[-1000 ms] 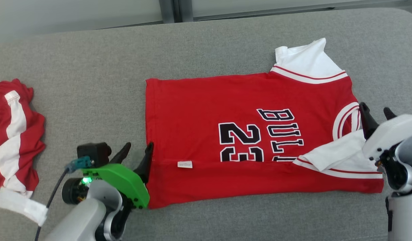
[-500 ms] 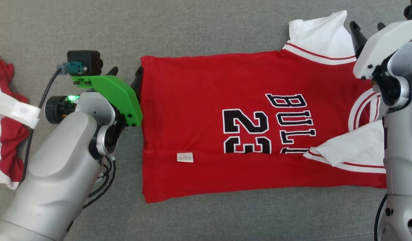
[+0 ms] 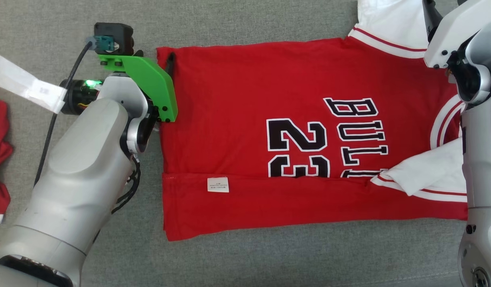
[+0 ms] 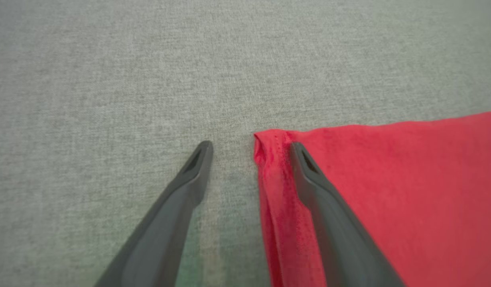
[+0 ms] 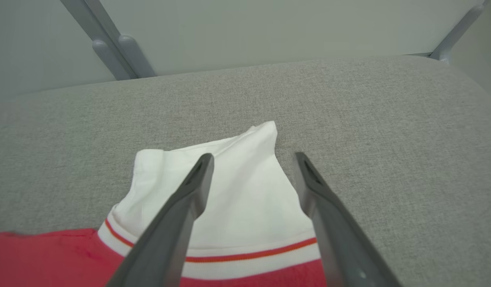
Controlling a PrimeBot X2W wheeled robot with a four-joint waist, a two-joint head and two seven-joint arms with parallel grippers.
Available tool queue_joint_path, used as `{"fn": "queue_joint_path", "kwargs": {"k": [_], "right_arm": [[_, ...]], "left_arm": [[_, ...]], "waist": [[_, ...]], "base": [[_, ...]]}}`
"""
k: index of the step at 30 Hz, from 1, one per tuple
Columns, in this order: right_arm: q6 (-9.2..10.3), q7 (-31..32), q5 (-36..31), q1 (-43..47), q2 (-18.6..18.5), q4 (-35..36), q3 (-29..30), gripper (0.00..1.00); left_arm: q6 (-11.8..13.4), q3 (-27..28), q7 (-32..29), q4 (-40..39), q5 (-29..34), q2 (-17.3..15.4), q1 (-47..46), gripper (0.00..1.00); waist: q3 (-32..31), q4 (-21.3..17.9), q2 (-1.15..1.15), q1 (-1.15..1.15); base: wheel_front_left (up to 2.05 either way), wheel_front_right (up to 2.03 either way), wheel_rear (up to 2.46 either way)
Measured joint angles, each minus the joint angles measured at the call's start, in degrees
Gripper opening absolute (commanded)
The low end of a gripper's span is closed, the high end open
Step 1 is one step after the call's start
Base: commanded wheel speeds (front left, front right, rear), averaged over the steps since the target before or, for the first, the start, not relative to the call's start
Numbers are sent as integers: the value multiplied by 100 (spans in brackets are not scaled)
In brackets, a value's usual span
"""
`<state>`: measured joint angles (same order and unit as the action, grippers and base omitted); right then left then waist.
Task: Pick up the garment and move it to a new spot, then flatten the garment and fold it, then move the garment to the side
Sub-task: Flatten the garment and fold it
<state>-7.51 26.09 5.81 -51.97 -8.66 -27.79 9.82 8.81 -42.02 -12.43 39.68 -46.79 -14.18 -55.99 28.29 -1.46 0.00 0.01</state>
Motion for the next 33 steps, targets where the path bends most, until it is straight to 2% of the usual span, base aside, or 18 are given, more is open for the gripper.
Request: {"fn": "queue_joint_path", "kwargs": {"k": [1,3,12,23,33], "right_arm": [[-1,-8,0,-8,-46,-26,-24,100],[-1,-23,-48,-12,-149,-62,-53,100],[-1,109,-264,-380,-508,-166,33,100],[-2,902,-946,-723,-730,-506,312,100],[-2,1240,-916,-765,-850,-501,255,100]], "left_arm": [[-29,-81,10,67,71,31,-56,45],[-74,-177,49,146,134,93,-115,0],[-46,-396,455,312,381,453,-226,0],[-200,-464,732,374,346,834,-367,0],[-282,-539,850,467,299,992,-459,0]], "waist": [[24,8,0,0],[52,37,0,0],[253,264,0,0],[479,701,0,-1],[576,920,0,0]], "base": [[0,0,0],[0,0,0],[0,0,0],[0,0,0],[0,0,0]]}}
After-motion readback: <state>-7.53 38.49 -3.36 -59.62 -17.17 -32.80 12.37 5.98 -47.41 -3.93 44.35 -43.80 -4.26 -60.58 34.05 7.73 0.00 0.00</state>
